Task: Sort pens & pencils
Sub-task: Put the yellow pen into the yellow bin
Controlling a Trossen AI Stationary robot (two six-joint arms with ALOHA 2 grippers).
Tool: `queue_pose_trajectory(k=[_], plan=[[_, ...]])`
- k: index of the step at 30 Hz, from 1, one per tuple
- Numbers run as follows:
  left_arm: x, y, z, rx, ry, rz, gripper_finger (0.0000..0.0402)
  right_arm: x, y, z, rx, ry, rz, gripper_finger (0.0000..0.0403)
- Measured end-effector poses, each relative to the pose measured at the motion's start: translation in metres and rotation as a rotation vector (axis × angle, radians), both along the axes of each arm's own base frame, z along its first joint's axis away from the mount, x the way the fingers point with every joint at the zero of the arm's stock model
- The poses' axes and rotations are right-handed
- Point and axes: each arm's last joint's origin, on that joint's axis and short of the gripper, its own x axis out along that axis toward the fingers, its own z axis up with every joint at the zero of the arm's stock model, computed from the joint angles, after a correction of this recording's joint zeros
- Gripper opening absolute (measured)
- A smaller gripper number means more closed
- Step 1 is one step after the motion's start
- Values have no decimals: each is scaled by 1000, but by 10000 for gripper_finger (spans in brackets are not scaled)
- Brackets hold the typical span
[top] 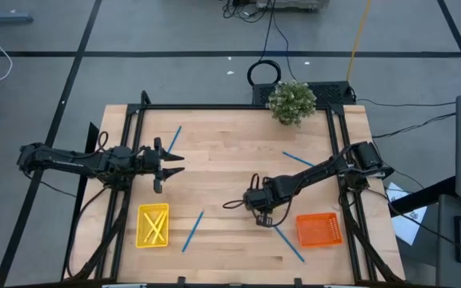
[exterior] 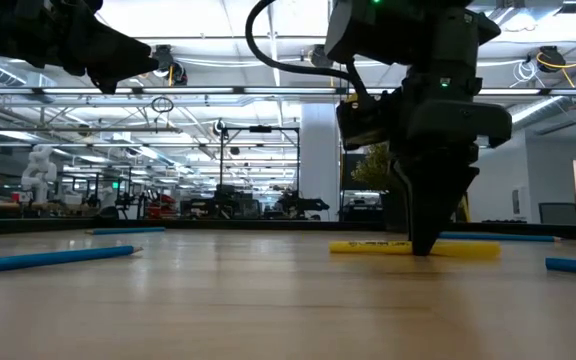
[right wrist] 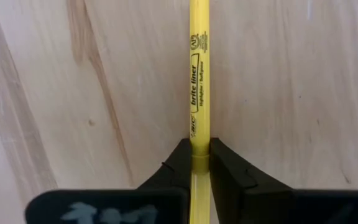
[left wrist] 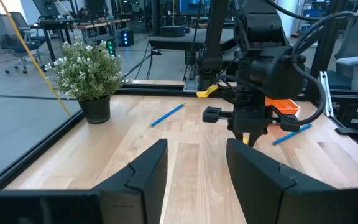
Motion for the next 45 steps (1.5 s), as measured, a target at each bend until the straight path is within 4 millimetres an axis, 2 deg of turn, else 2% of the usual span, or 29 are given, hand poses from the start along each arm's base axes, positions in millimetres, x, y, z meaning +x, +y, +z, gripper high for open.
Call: queue_pose_trajectory(k=[5, 16, 24, 30, 38, 41, 45], plan=[[0, 0, 0, 0, 0, 0, 170, 1, 0, 11, 17, -51, -22, 20], [0, 0, 0, 0, 0, 0, 170, 10, -1, 51, 7, -324, 4, 20], [0, 0, 0, 0, -1, 0, 170, 22, -4, 58, -62, -486, 69, 20], [0, 0, 1, -13, -6, 1, 170, 42, -26, 62, -106, -804, 117, 20], [8, 0, 7, 3, -114, 7, 170, 47, -75, 71, -188, -1234, 78, 20], [17, 0, -5, 28, -136, 11, 170, 47, -85, 78, -178, -1352, 84, 20], [31, 5, -22, 20, -152, 50, 170, 47, -89, 86, -188, -1443, 108, 20]])
